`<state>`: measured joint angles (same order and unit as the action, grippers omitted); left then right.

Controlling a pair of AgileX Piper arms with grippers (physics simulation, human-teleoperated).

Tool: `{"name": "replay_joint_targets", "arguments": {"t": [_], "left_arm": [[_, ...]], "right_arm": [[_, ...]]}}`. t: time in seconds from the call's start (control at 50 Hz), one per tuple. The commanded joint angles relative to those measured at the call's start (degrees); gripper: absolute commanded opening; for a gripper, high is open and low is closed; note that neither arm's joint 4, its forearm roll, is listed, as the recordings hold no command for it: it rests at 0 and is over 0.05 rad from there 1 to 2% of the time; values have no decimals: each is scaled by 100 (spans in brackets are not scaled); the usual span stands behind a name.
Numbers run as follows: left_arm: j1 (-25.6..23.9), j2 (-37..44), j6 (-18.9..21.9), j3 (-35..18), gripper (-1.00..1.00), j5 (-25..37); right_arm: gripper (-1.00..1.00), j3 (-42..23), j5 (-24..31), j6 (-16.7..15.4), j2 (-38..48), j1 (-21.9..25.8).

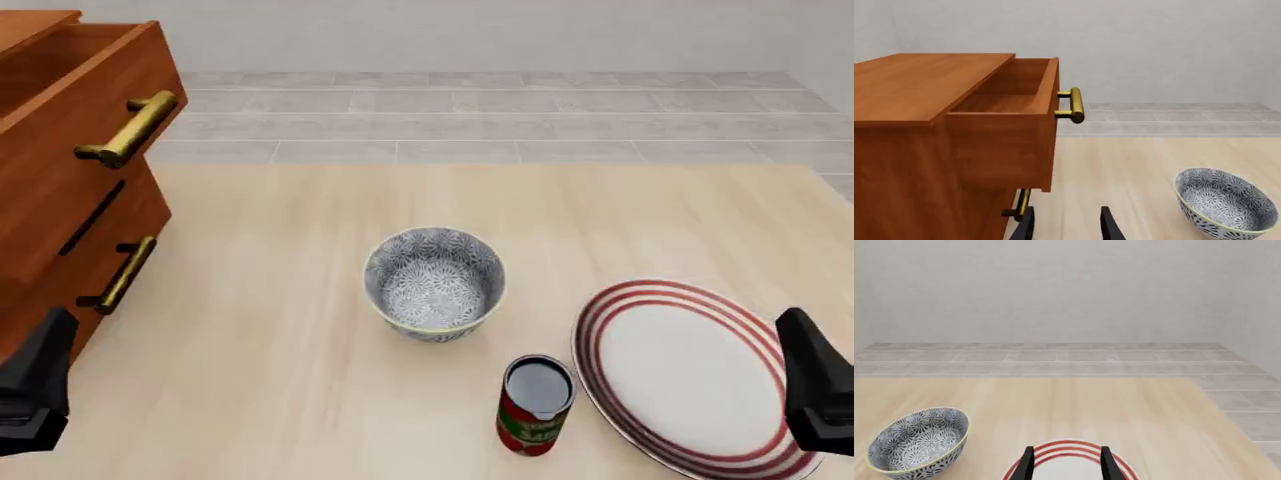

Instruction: Put the bowl on the plate.

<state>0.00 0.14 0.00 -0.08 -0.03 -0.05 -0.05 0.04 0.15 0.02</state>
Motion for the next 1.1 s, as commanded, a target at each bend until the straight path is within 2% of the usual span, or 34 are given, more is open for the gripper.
{"name": "replay_joint_targets", "arguments": {"t": [0.02, 0.12, 0.14, 0.18, 0.32, 0.34, 0.5, 0.52, 0.56, 0.58, 0.62, 0.64, 0.68, 0.74, 0.76, 0.78, 0.82, 0.86, 0.92, 0.96, 1.04, 1.1], "left_arm": [[0, 28, 0, -16, 100, -7], [0, 28, 0, -16, 100, -7], [0, 28, 0, -16, 100, -7], [0, 28, 0, -16, 100, -7], [0, 28, 0, -16, 100, -7], [0, 28, 0, -16, 100, -7], [0, 28, 0, -16, 100, -7], [0, 28, 0, -16, 100, -7], [0, 28, 0, -16, 100, -7], [0, 28, 0, -16, 100, -7], [0, 28, 0, -16, 100, -7], [0, 28, 0, -16, 100, -7], [0, 28, 0, -16, 100, -7], [0, 28, 0, -16, 100, -7], [0, 28, 0, -16, 100, -7], [0, 28, 0, -16, 100, -7], [0, 28, 0, -16, 100, -7], [0, 28, 0, -16, 100, -7], [0, 28, 0, -16, 100, -7], [0, 28, 0, -16, 100, -7], [0, 28, 0, -16, 100, -7], [0, 28, 0, -16, 100, -7]], "right_arm": [[100, -17, -105, -2, 138, 6], [100, -27, -221, 8, 264, -6], [100, -44, -91, 34, 186, 77], [100, -36, -478, -26, 696, 247], [100, -62, -922, -21, 1276, 357], [100, -145, -648, 13, 1064, 503], [100, -761, -1053, 14, 2048, 842], [100, -835, -1189, 20, 2371, 952], [100, -962, -1176, -101, 2366, 1125], [100, -1503, -1331, -47, 3154, 1545], [100, -1639, -1386, -61, 3350, 1581], [100, -1745, -1428, -123, 3551, 1787], [100, -1882, -1514, -121, 3765, 1779], [100, -2057, -1512, -16, 4013, 1883], [100, -2162, -1488, -3, 4241, 1982], [100, -2560, -1479, -74, 4868, 2255], [100, -2750, -1448, -59, 5219, 2347], [100, -2838, -1485, -236, 5373, 2419], [100, -3057, -1424, -11, 5838, 2527], [100, -3185, -1376, -131, 6026, 2585], [100, -3530, -1114, 132, 6262, 2731], [100, -3817, -881, -30, 6484, 2849]]}}
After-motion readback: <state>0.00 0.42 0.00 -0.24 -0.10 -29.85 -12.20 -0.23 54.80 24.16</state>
